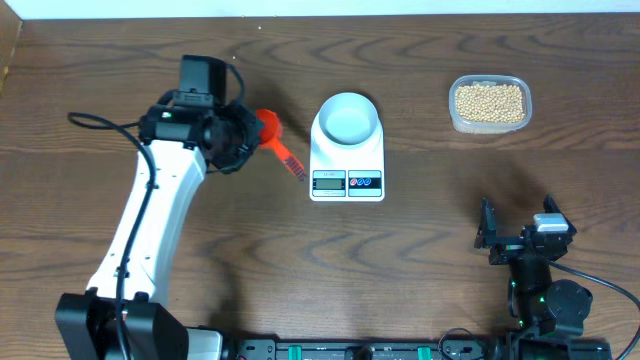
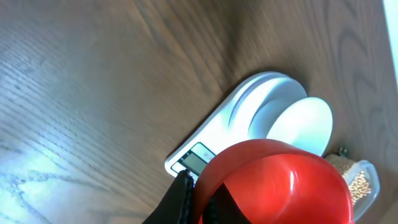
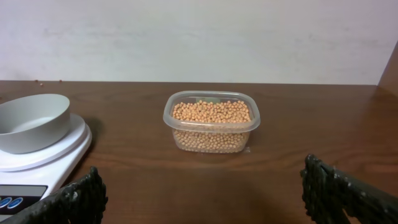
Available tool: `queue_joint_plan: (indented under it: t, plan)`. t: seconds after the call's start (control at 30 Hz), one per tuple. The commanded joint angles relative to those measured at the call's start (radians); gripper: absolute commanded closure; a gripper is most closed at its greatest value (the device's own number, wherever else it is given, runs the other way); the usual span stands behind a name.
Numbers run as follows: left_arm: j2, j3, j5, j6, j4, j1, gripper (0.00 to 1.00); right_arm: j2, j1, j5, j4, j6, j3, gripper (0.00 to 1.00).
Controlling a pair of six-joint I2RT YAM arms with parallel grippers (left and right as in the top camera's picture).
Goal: Scoop item into bowl and weigh 50g on scale
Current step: 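Lift the red scoop and carry it toward the scale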
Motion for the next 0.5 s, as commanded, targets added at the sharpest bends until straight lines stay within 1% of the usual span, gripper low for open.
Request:
queue_joint_plan:
  t: [0.0, 0.07, 0.17, 0.3, 0.47]
  plan:
    - [-0.01, 0.0, -0.085, -0.101, -0.024, -0.04, 0.93, -0.005, 0.008, 0.004, 0.0, -0.008, -0.004, 0.01]
    - [-0.01, -0.007, -0.123, -0.16, -0.03, -0.069, 0.93, -0.005, 0.008, 0.004, 0.0, -0.008, -0.004, 0.01]
    - [-0.005, -0.012, -0.164, -0.214, -0.035, -0.116, 0.93, -0.005, 0.008, 0.004, 0.0, -0.008, -0.004, 0.01]
    - [0.003, -0.012, -0.209, -0.259, -0.037, -0.173, 0.93, -0.005, 0.008, 0.004, 0.0, -0.008, -0.004, 0.01]
    - [0.02, -0.012, -0.24, -0.282, -0.037, -0.221, 0.93, -0.005, 0.008, -0.011, 0.007, -0.003, -0.004, 0.01]
